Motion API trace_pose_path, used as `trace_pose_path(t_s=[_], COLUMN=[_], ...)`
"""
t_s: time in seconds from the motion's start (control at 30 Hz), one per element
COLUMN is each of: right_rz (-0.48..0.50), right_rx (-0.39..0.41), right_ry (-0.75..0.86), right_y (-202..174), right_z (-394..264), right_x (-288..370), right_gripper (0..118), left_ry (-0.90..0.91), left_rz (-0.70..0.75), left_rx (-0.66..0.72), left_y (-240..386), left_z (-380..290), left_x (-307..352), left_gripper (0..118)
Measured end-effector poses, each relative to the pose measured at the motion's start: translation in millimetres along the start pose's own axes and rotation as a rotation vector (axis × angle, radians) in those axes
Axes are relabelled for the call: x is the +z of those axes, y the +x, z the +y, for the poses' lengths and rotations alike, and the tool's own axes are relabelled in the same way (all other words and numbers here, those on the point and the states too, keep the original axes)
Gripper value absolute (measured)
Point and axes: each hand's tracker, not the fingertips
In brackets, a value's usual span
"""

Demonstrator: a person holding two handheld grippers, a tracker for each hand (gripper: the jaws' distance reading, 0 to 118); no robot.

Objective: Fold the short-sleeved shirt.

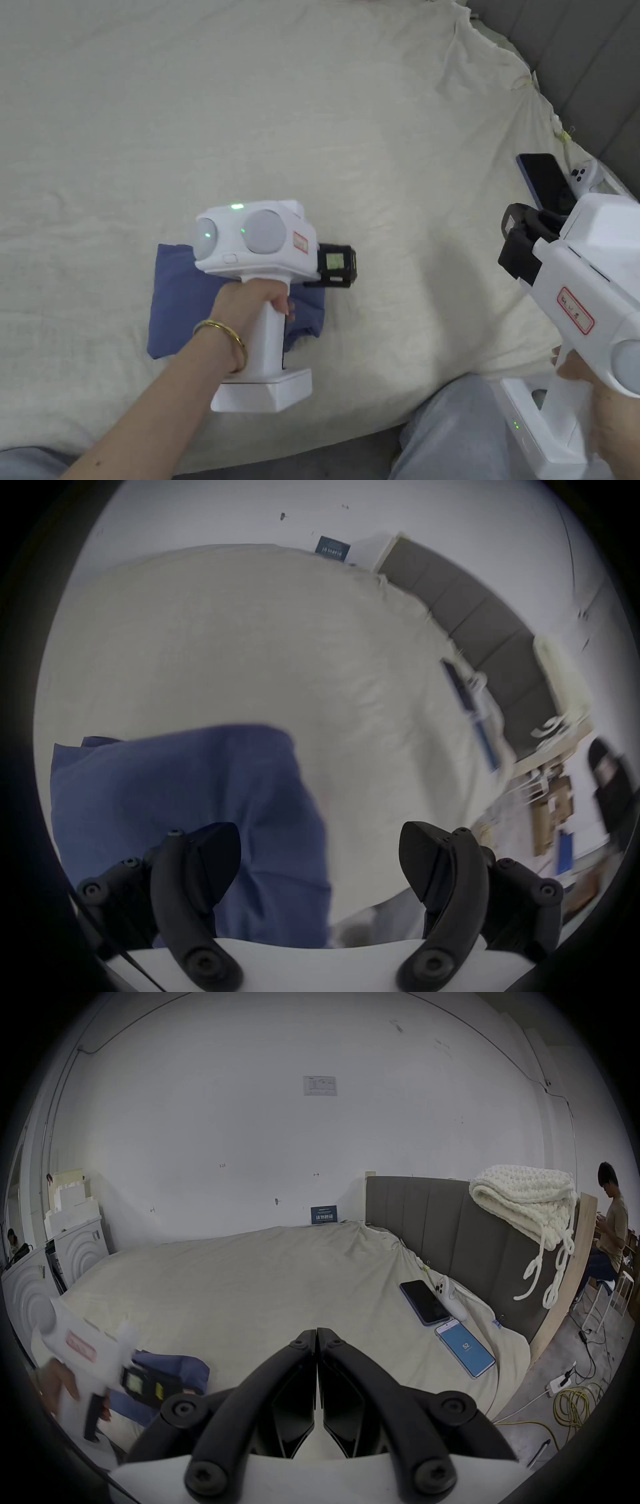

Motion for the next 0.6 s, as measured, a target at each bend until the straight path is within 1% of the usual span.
trace_pose_path(t_s=[0.03, 0.1, 0.17, 0.2, 0.23, 0.27, 0.3, 0.33, 0.37, 0.43, 0.47, 0.53, 0.6], right_rz=[0.002, 0.011, 0.019, 0.023, 0.03, 0.034, 0.037, 0.041, 0.045, 0.052, 0.053, 0.053, 0.051], right_rx=[0.0, -0.001, 0.005, 0.006, 0.007, 0.008, 0.009, 0.011, 0.012, 0.013, 0.015, 0.022, 0.026], right_ry=[0.002, 0.004, 0.005, 0.006, 0.007, 0.008, 0.009, 0.009, 0.008, 0.007, 0.005, 0.0, -0.005], right_y=[-0.7, -4.6, -7.9, -10.1, -12.1, -13.6, -15.2, -17.5, -18.9, -20.8, -21.3, -21.8, -18.8], right_z=[0.3, 1.2, 2.1, 2.4, 2.7, 2.8, 2.9, 3.0, 3.0, 2.8, 2.4, 2.0, 0.8], right_x=[-0.2, -0.2, -1.0, -1.2, -1.6, -2.1, -2.8, -3.3, -3.7, -4.2, -4.6, -5.2, -6.1], right_gripper=[0, 0, 0, 0, 0, 0, 0, 0, 0, 0, 0, 0, 0], left_ry=[0.044, 0.158, 0.298, 0.348, 0.388, 0.41, 0.424, 0.432, 0.429, 0.422, 0.417, 0.42, 0.401], left_rz=[-0.032, -0.044, 0.019, 0.064, 0.136, 0.199, 0.253, 0.301, 0.313, 0.278, 0.289, 0.371, 0.384], left_rx=[0.027, 0.047, 0.021, -0.006, -0.041, -0.077, -0.102, -0.116, -0.12, -0.111, -0.125, -0.222, -0.293], left_y=[-4.2, -13.7, -21.0, -24.1, -27.1, -27.1, -28.1, -30.4, -32.7, -35.7, -33.3, -27.1, -17.6], left_z=[6.7, 18.1, 21.1, 20.1, 17.6, 13.0, 7.6, 0.2, -7.2, -25.2, -34.3, -55.8, -77.3], left_x=[13.0, 38.4, 62.7, 67.5, 70.5, 70.5, 67.3, 62.3, 57.5, 42.2, 33.8, 9.7, -8.7], left_gripper=[99, 99, 98, 89, 76, 55, 22, 7, 1, 0, 0, 0, 0])
